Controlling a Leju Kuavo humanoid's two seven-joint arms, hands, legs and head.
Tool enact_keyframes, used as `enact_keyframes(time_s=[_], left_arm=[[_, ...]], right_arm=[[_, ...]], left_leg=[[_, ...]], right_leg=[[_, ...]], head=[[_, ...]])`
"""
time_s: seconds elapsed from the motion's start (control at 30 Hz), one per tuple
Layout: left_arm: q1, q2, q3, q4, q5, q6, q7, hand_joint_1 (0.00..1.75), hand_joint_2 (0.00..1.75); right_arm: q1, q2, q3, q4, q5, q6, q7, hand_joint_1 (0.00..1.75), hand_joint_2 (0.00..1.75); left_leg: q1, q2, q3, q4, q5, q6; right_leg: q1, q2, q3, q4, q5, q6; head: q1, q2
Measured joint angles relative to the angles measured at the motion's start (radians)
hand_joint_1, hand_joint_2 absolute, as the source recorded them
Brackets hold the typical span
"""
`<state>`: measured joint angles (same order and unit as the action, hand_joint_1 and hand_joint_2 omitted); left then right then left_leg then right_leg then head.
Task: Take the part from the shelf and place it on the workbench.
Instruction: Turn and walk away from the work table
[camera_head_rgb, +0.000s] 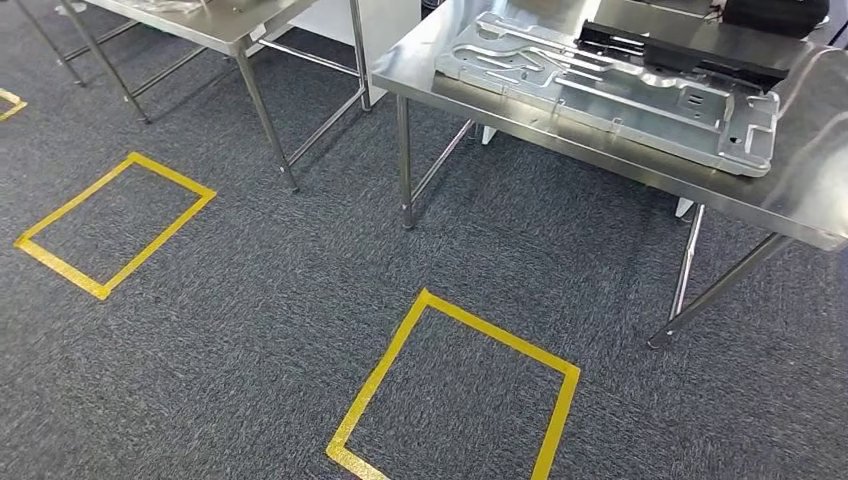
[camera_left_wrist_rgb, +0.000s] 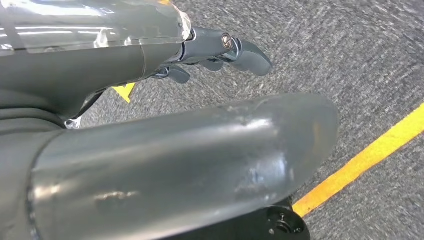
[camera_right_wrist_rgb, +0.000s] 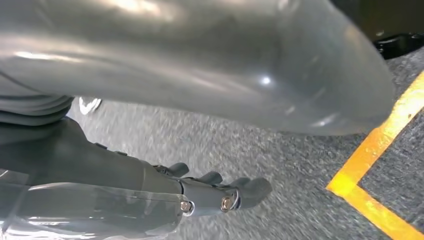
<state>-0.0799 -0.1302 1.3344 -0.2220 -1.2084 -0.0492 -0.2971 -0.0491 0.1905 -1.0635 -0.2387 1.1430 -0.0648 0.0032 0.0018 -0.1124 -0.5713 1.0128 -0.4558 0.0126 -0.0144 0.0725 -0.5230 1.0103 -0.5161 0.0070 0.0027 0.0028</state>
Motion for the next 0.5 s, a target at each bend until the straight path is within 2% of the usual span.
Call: enact_keyframes(time_s=[0.03,0.07,0.1,0.17,0.23,0.27,0.3,0.33,0.4,0.43,0.47,0.5], left_arm=[[0.002,0.001,-0.001,0.0,0.0,0.0,0.0,0.0,0.0],[0.003,0.002,-0.002,0.0,0.0,0.0,0.0,0.0,0.0],[0.005,0.003,-0.003,0.0,0.0,0.001,0.001,0.0,0.0],[0.003,0.005,-0.004,0.0,0.0,0.001,0.004,0.0,0.0],[0.002,0.005,-0.004,0.0,0.001,0.001,0.007,0.0,0.0],[0.002,0.005,-0.004,0.0,0.002,0.001,0.009,0.0,0.0],[0.003,0.005,-0.004,0.0,0.003,0.001,0.01,0.0,0.0],[0.005,0.005,-0.004,0.0,0.003,0.001,0.011,0.0,0.0],[0.004,0.007,-0.004,0.0,0.003,0.001,0.011,0.0,0.0],[0.002,0.008,-0.004,0.0,0.003,0.001,0.011,0.0,0.0],[0.001,0.008,-0.004,0.0,0.003,0.001,0.011,0.0,0.0],[0.002,0.008,-0.004,0.0,0.003,0.001,0.011,0.0,0.0]], right_arm=[[-0.002,0.002,0.002,0.0,0.001,0.0,0.0,0.0,0.0],[-0.003,0.003,0.003,0.001,0.003,0.0,0.001,0.0,0.0],[-0.004,0.005,0.005,0.001,0.005,0.0,0.001,0.0,0.0],[-0.002,0.007,0.006,0.002,0.011,0.001,0.003,0.0,0.0],[-0.001,0.008,0.007,0.002,0.016,-0.001,0.004,0.0,0.0],[-0.002,0.008,0.007,0.002,0.018,-0.002,0.004,0.0,0.0],[-0.003,0.008,0.008,0.002,0.019,-0.002,0.004,0.0,0.0],[-0.004,0.009,0.01,0.002,0.02,-0.003,0.004,0.0,0.0],[-0.005,0.011,0.013,0.002,0.021,-0.003,0.003,0.0,0.0],[-0.005,0.012,0.014,0.002,0.022,-0.003,0.003,0.0,0.0],[-0.006,0.012,0.015,0.002,0.022,-0.003,0.003,0.0,0.0],[-0.008,0.013,0.016,0.002,0.022,-0.003,0.003,0.0,0.0]], left_leg=[[0.001,-0.008,-0.003,-0.001,0.002,-0.007],[0.001,0.002,-0.007,0.004,-0.001,-0.012],[0.0,0.022,-0.016,0.021,-0.013,-0.017],[0.002,0.079,-0.06,0.119,-0.072,-0.026],[0.008,0.1,-0.118,0.248,-0.131,-0.035],[0.011,0.103,-0.13,0.28,-0.138,-0.038],[0.013,0.106,-0.123,0.274,-0.126,-0.04],[0.014,0.113,-0.095,0.227,-0.098,-0.04],[0.01,0.153,-0.016,0.082,-0.041,-0.034],[0.006,0.17,0.011,0.03,-0.026,-0.027],[0.002,0.18,0.023,0.003,-0.022,-0.022],[-0.001,0.176,0.021,-0.001,-0.024,-0.016]], right_leg=[[-0.001,-0.012,0.0,-0.001,0.003,-0.005],[-0.003,-0.025,0.002,-0.005,0.005,-0.012],[-0.005,-0.038,0.003,-0.009,0.008,-0.019],[-0.004,-0.067,0.004,-0.013,0.01,-0.03],[-0.001,-0.099,0.002,-0.013,0.009,-0.034],[0.0,-0.113,0.002,-0.012,0.008,-0.034],[0.001,-0.127,0.002,-0.012,0.007,-0.033],[0.001,-0.14,0.004,-0.012,0.005,-0.031],[0.004,-0.163,0.011,-0.011,0.0,-0.025],[0.006,-0.173,0.013,-0.01,-0.003,-0.02],[0.008,-0.182,0.015,-0.01,-0.005,-0.015],[0.009,-0.191,0.017,-0.01,-0.006,-0.009]], head=[[0.0,0.0],[0.0,0.0],[-0.004,0.0],[-0.011,0.0],[-0.014,0.0],[-0.014,0.0],[-0.014,0.0],[-0.014,0.0],[-0.014,0.0],[-0.013,0.0],[-0.012,0.0],[-0.01,0.0]])
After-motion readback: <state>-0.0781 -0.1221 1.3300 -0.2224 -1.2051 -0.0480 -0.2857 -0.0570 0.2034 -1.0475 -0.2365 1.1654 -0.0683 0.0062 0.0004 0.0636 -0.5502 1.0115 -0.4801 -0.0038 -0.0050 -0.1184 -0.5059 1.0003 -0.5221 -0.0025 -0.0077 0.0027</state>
